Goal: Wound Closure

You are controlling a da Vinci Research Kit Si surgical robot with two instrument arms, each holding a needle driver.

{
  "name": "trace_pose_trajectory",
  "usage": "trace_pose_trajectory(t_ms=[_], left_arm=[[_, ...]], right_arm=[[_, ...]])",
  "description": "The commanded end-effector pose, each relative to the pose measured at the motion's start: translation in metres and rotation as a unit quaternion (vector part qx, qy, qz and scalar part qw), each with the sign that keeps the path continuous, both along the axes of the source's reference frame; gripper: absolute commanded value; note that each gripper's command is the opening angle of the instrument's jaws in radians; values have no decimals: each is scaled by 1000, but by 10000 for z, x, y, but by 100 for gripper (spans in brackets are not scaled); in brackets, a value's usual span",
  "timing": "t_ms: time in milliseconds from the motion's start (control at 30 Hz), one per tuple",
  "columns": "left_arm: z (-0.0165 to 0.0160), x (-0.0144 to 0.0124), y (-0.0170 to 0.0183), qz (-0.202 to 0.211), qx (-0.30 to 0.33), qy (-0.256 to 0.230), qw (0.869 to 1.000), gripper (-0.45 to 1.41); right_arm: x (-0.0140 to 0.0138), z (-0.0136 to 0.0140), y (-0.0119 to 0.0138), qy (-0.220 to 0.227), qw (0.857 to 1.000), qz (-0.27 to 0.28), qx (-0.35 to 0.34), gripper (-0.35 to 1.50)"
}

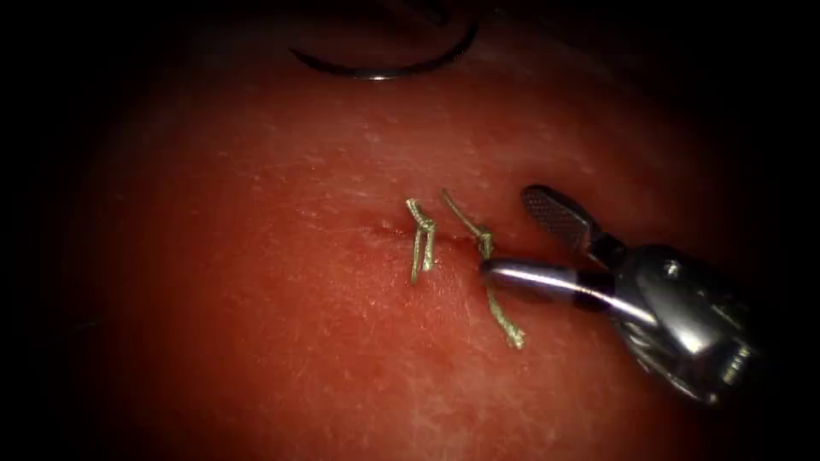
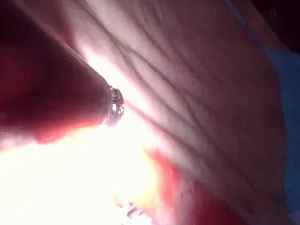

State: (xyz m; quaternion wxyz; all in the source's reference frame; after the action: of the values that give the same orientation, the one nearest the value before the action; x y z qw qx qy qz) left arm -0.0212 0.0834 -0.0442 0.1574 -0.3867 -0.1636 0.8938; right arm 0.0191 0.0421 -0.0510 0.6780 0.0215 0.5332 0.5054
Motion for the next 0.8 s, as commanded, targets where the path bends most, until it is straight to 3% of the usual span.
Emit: trace_pose_trajectory(t_ms=[33, 200, 467, 633, 800], left_arm=[[1, -3, -11, 15, -14, -3, 1000, 67], [-15, -5, -63, 45, -42, -12, 998, 61], [-28, -25, -111, 66, -75, 7, 995, 58], [-19, -52, -157, 111, -137, 22, 984, 54], [3, -72, -173, 131, -162, 59, 976, 54]], right_arm=[[-9, 4, 1, 1, 1000, -5, 0, 130], [-34, -1, 4, -4, 1000, -15, -7, 128], [-37, -1, 5, -10, 1000, -13, -11, 128], [-38, 0, 5, -13, 1000, -10, -14, 128], [-37, 0, 5, -16, 1000, -7, -15, 128]])
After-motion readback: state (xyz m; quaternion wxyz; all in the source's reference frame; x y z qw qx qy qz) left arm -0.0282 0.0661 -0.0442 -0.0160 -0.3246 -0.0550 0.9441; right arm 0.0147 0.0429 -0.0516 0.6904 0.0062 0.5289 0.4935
